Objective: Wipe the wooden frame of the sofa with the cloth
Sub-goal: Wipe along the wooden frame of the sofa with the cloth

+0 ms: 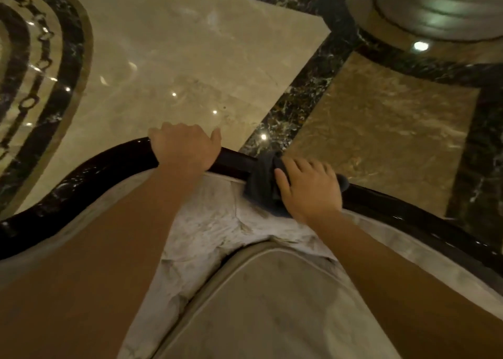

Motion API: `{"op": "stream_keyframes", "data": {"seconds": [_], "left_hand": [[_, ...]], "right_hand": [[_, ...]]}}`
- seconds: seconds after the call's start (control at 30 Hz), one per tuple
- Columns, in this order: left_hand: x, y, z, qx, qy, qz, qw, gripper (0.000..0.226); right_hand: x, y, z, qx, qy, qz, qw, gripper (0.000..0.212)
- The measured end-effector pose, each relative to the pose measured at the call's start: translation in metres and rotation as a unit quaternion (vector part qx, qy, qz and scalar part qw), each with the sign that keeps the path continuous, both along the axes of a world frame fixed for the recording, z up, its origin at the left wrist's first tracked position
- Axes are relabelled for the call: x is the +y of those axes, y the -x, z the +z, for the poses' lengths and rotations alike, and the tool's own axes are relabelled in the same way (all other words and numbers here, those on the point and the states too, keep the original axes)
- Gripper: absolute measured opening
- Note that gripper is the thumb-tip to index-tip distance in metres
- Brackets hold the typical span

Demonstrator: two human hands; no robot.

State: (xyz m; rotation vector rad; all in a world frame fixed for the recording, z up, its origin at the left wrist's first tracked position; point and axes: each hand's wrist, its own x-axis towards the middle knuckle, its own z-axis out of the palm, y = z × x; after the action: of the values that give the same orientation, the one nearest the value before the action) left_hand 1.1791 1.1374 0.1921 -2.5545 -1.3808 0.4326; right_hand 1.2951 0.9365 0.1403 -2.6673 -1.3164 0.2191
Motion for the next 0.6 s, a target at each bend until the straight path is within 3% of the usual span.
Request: {"op": "stream_keyframes", "data": {"seconds": [0.13,0.23,0.37,0.5,0.6], "left_hand": [[0.02,0.02,0.002,0.053,-0.015,0.061,0.997,0.081],[-0.015,-0.005,-0.009,0.065,0.01,-0.007,0.998,0.076],[-0.082,-0.045,-0.037,-0.024,0.088,-0.083,0.992,0.061],[-0.126,-0.066,-0.052,-0.081,0.136,-0.09,0.983,0.062],[-0.15,-0.086,-0.056,-0.101,0.156,-0.094,0.978,0.064]], "right_hand": [[-0.034,-0.011,0.001,-0.03,0.082,-0.051,0.995,0.05],[-0.008,0.002,0.001,0.024,0.077,-0.099,0.992,0.054],[-0.044,-0.007,-0.005,-0.004,0.04,-0.03,0.999,0.056],[-0.153,-0.046,-0.003,0.025,0.035,-0.204,0.978,0.064],[-0.168,-0.051,-0.003,0.047,0.022,-0.314,0.948,0.063]]}}
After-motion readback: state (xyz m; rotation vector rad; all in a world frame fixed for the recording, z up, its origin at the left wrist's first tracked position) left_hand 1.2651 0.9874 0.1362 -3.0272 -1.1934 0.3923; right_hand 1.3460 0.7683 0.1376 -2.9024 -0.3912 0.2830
